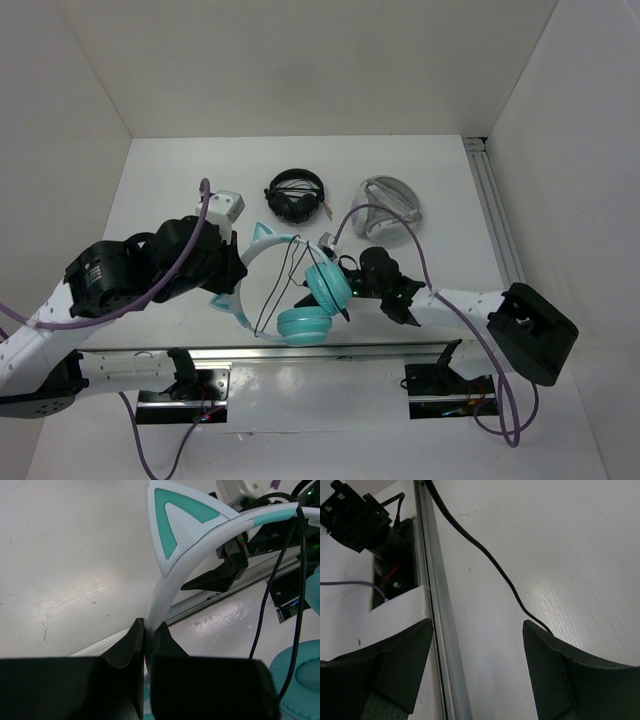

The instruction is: Wrap the headphones

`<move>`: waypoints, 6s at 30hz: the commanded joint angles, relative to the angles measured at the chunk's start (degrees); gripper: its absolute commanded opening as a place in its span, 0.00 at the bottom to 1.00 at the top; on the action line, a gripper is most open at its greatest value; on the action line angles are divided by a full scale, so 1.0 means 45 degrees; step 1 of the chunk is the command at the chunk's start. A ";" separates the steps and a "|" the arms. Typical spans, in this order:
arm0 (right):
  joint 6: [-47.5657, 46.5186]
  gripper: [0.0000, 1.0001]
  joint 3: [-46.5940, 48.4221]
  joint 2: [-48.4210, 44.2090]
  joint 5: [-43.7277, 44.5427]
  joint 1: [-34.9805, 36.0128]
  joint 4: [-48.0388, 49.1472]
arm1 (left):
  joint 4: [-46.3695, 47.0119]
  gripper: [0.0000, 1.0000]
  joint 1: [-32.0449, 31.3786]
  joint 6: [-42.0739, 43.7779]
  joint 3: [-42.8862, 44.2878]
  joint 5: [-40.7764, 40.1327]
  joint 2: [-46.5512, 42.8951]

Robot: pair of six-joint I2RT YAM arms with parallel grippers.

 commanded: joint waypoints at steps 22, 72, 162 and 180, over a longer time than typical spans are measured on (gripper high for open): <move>-0.0301 0.03 0.0827 0.4534 0.2281 0.0543 0.3739 | 0.1456 0.00 -0.0029 -0.1558 0.0921 -0.0252 -0.0402; -0.0810 0.03 0.8346 0.3499 2.4683 1.1736 -1.6397 | 0.4385 0.00 0.2199 0.3087 -0.6090 0.1010 0.2722; -0.1785 1.00 0.6626 -0.2066 1.3705 0.1988 -1.1455 | 0.4991 0.00 0.3779 0.2288 -0.5153 0.2089 0.4911; 0.1672 1.00 0.8072 -0.6383 1.5583 0.1988 -1.5537 | 0.8116 0.00 0.2217 -0.0076 -0.3786 0.1912 0.7899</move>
